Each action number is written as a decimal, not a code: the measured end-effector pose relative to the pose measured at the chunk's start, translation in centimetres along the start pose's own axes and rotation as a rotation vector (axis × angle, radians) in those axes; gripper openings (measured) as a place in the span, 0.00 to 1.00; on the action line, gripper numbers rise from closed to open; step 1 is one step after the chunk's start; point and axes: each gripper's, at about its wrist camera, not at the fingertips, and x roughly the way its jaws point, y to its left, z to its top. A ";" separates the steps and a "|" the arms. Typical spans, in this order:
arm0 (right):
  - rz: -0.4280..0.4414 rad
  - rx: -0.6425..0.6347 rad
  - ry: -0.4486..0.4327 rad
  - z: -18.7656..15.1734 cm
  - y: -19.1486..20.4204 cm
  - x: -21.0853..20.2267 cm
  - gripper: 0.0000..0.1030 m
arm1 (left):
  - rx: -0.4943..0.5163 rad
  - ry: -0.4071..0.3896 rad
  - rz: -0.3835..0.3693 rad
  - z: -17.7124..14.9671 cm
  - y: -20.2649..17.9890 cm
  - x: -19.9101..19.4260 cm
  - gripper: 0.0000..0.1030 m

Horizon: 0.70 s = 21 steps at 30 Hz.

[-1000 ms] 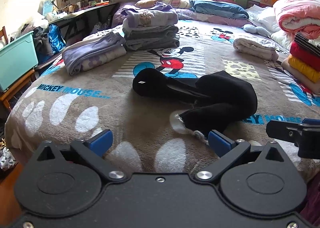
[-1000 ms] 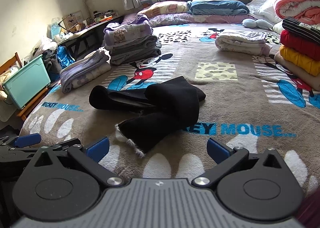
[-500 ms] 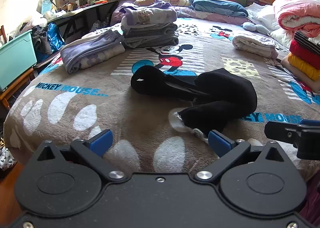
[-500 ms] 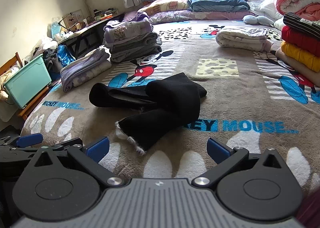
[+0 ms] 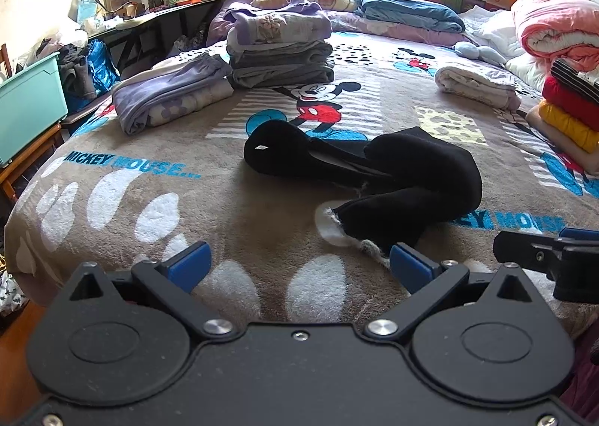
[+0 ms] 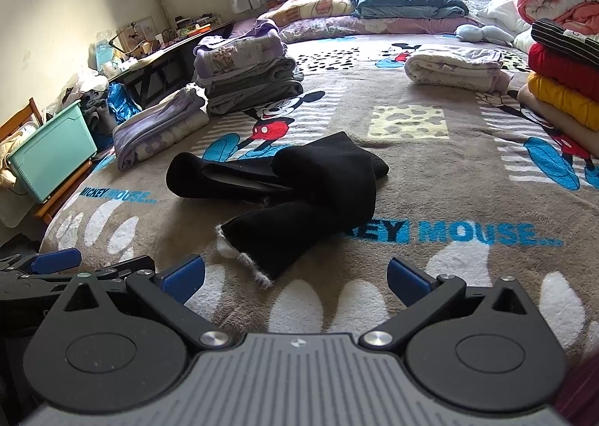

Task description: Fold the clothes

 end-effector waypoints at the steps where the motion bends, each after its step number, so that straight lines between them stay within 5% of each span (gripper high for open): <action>1: 0.000 0.000 0.001 0.0 0.0 0.0 1.00 | 0.000 0.000 0.000 0.0 0.0 0.0 1.00; 21: 0.009 0.000 0.017 0.0 0.1 0.9 1.00 | -0.006 0.005 -0.009 0.2 0.1 0.6 1.00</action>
